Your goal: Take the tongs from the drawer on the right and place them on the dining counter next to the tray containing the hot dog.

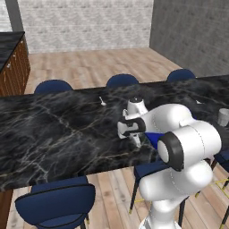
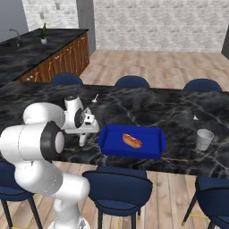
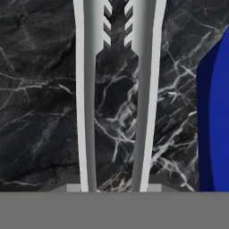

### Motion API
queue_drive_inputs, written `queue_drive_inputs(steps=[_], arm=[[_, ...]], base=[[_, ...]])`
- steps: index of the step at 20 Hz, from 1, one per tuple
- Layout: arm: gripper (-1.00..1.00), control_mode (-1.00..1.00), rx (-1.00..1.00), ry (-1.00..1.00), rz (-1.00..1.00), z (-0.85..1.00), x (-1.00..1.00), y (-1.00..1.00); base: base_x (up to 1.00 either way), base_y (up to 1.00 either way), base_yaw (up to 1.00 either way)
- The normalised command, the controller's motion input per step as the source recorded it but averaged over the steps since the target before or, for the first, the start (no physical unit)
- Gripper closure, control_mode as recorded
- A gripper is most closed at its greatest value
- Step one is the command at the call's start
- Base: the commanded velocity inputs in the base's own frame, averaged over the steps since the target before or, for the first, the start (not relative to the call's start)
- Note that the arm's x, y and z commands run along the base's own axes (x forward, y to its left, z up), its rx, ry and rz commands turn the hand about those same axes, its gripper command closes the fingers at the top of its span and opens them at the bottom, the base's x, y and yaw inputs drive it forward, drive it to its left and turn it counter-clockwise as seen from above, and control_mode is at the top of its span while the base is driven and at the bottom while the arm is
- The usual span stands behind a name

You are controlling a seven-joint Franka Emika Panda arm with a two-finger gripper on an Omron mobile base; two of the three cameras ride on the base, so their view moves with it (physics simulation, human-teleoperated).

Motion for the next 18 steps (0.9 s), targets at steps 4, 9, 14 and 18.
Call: queue_drive_inputs(steps=[4, 9, 14, 18], arm=[[1.00, -1.00, 0.00, 0.04, 0.00, -0.32, 0.13, 0.00], [1.00, -1.00, 0.00, 0.03, 0.00, -0.28, 0.13, 0.00], [1.00, -1.00, 0.00, 0.00, 0.00, -0.27, 0.23, 0.00], [1.00, -1.00, 0.00, 0.00, -0.01, -0.25, 0.22, 0.00]], base=[[0.00, 0.00, 0.00], [0.00, 0.00, 0.00], [0.00, 0.00, 0.00], [0.00, 0.00, 0.00]])
